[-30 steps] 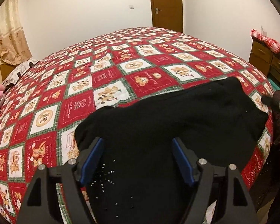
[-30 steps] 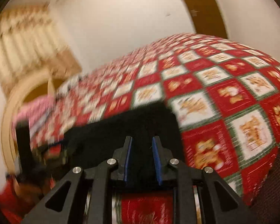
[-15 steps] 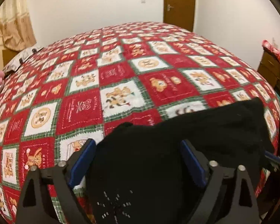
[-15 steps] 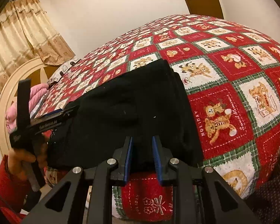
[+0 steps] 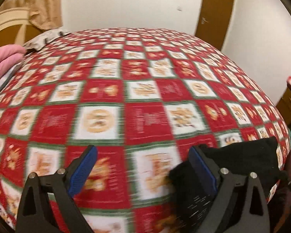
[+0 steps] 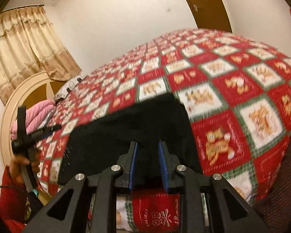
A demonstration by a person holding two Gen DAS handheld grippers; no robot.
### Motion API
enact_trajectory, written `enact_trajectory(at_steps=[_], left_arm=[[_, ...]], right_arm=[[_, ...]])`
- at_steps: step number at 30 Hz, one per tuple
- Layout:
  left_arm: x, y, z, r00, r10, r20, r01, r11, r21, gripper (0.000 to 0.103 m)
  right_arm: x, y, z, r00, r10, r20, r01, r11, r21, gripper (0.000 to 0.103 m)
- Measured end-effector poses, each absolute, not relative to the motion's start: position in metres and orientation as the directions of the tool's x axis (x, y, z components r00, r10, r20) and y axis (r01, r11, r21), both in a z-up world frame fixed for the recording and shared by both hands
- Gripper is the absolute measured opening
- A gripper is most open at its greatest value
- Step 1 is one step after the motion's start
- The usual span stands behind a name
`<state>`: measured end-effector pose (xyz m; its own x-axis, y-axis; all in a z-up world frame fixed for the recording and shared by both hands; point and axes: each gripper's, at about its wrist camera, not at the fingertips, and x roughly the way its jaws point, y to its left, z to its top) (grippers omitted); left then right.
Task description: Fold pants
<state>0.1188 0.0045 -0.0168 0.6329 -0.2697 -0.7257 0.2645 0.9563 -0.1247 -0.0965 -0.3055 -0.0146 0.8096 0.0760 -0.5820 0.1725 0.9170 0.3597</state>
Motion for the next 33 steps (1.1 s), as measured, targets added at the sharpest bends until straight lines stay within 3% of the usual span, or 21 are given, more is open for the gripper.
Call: enact_trajectory(at_steps=[4, 7, 14, 17, 20, 23, 28, 32, 33], left_arm=[[0.108, 0.02, -0.025, 0.635, -0.227, -0.738, 0.228, 0.968, -0.101, 0.097], [0.091, 0.011, -0.037, 0.593, -0.277, -0.756, 0.26, 0.955, -0.146, 0.097], [0.054, -0.028, -0.072, 0.477, -0.315, -0.821, 0.343, 0.926, -0.156, 0.096], [0.045, -0.033, -0.076, 0.504, -0.297, -0.811, 0.35, 0.929, -0.122, 0.096], [0.042, -0.035, -0.075, 0.513, -0.301, -0.804, 0.347, 0.929, -0.126, 0.091], [0.039, -0.038, -0.075, 0.521, -0.31, -0.795, 0.358, 0.925, -0.126, 0.081], [0.038, -0.038, -0.074, 0.509, -0.32, -0.799, 0.377, 0.917, -0.127, 0.082], [0.042, -0.035, -0.071, 0.487, -0.336, -0.806, 0.389, 0.91, -0.144, 0.082], [0.043, -0.034, -0.07, 0.484, -0.338, -0.807, 0.385, 0.911, -0.15, 0.082]], right_arm=[[-0.073, -0.279, -0.002, 0.807, 0.172, -0.564, 0.055, 0.93, 0.363, 0.024], [-0.037, -0.24, -0.002, 0.771, 0.28, -0.571, -0.066, 0.928, 0.366, 0.024], [0.049, -0.149, -0.025, 0.659, 0.334, -0.674, -0.225, 0.943, 0.247, 0.024], [0.073, -0.122, -0.039, 0.592, 0.366, -0.718, -0.314, 0.925, 0.213, 0.024], [0.089, -0.103, -0.051, 0.553, 0.347, -0.757, -0.363, 0.919, 0.155, 0.045], [0.104, -0.104, -0.053, 0.532, 0.337, -0.777, -0.333, 0.927, 0.174, 0.048], [0.105, -0.133, -0.047, 0.542, 0.476, -0.692, -0.286, 0.879, 0.381, 0.048], [0.069, -0.165, -0.013, 0.637, 0.503, -0.584, -0.267, 0.854, 0.446, 0.048], [0.057, -0.178, -0.003, 0.667, 0.483, -0.568, -0.255, 0.864, 0.435, 0.053]])
